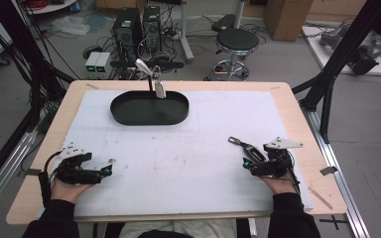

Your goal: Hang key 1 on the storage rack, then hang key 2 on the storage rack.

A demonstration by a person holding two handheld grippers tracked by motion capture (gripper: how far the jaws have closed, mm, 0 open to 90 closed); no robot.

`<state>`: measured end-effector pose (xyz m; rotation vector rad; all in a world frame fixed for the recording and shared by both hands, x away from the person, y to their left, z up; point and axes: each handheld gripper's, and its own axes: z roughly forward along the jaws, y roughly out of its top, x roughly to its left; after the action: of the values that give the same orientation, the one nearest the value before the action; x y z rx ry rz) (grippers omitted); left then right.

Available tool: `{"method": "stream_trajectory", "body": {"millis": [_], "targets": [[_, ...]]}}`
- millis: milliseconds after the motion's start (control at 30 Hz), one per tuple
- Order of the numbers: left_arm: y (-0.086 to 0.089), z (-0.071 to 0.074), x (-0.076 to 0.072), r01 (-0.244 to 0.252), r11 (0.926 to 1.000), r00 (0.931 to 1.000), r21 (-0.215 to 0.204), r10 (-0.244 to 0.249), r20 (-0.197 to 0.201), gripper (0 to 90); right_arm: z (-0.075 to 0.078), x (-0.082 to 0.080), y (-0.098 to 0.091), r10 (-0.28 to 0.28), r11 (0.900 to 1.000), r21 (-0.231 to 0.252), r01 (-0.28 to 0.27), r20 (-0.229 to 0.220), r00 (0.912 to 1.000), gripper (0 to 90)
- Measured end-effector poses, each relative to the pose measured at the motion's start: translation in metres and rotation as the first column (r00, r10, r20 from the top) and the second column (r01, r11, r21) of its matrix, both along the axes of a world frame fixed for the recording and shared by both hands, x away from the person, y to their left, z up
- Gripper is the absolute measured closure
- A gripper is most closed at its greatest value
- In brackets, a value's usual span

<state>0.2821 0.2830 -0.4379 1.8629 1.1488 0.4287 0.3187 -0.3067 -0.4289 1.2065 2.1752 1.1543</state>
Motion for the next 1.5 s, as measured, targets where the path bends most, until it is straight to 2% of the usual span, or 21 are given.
{"method": "stream_trajectory", "body": {"millis": [300,533,867,967,1033,1233,1433,1500], "targets": [[-0.002,-0.001,0.000,0.014,0.9998,0.9999,0.017,-0.014,0.005,1.7,0.014,0.008,0.011,0.040,0.9992,-0.009,-0.040,0.015,0.9991,0.7],[0.000,-0.001,0.000,0.010,0.9999,0.9999,0.010,-0.011,0.014,1.7,0.019,0.016,0.011,0.030,0.9994,-0.017,-0.030,-0.001,0.9995,0.7],[0.002,-0.001,0.000,0.014,0.9999,0.9997,0.007,-0.014,0.018,1.7,0.028,0.033,0.016,0.049,0.9945,-0.091,-0.052,-0.034,0.9982,0.7],[0.002,0.000,-0.001,0.015,0.9998,0.9996,0.010,-0.016,0.023,1.7,0.031,0.040,0.019,0.058,0.9913,-0.115,-0.063,-0.048,0.9972,0.8],[0.002,0.000,-0.001,0.017,0.9998,0.9996,0.010,-0.017,0.023,1.7,0.033,0.045,0.021,0.062,0.9858,-0.152,-0.070,-0.059,0.9963,0.8],[0.002,0.000,-0.001,0.024,0.9997,0.9995,0.007,-0.024,0.022,1.7,0.035,0.061,0.026,0.075,0.9770,-0.192,-0.094,-0.102,0.9919,0.8],[0.002,0.000,-0.002,0.028,0.9995,0.9988,0.014,-0.029,0.041,1.7,0.032,0.081,0.033,0.095,0.9636,-0.232,-0.133,-0.170,0.9810,0.8],[0.001,0.000,-0.002,0.032,0.9994,0.9985,0.012,-0.032,0.044,1.7,0.030,0.087,0.036,0.089,0.9554,-0.260,-0.139,-0.195,0.9768,0.8]]}}
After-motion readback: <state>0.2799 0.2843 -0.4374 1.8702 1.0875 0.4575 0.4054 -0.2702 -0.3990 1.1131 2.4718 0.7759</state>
